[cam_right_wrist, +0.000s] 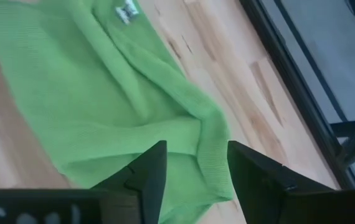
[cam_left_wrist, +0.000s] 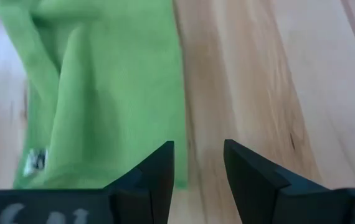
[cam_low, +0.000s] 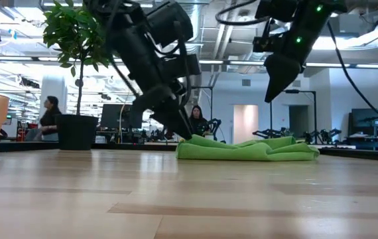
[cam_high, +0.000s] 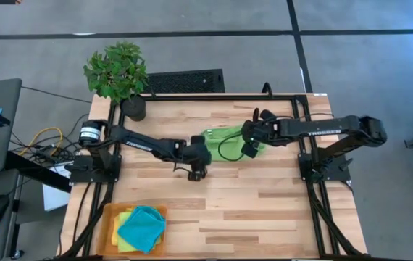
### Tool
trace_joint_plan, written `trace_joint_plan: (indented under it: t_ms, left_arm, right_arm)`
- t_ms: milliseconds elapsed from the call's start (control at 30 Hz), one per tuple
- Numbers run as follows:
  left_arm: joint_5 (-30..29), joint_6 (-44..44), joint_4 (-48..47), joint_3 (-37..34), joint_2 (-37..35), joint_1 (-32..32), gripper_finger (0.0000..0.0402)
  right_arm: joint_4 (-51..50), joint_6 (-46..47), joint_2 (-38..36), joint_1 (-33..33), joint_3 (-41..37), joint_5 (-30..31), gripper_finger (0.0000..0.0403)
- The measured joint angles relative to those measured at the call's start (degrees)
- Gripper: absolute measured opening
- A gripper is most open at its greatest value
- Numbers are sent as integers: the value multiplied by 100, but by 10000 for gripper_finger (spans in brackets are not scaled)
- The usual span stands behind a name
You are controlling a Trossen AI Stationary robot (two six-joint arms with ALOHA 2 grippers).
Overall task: Fold microfiber towels
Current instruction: Fold the green towel
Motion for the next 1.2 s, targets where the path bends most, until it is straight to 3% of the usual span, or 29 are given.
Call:
trace_joint_plan:
  t_ms: [167, 400, 600, 833, 1067, 1200]
  left_arm:
    - [-484, 479, 755, -283, 0, -197, 132]
    - [-531, 381, 1105, -506, 8, -171, 132]
    - [-667, 515, 1483, -457, 450, -144, 132]
    - [-1586, 871, 1628, -233, 851, -136, 132]
    - [-1422, 368, 1247, -209, 980, -47, 124]
    - [-1378, -344, 836, -200, 922, -70, 74]
  right_arm:
    - [75, 1, -37, 136, 0, 2, 185]
    - [100, 30, -37, 318, 0, 3, 183]
    - [138, 45, -35, 425, -2, 8, 182]
    - [162, 100, -35, 457, -2, 18, 182]
    - [152, 102, -35, 455, -2, 19, 182]
    - [104, 102, -35, 455, -2, 17, 182]
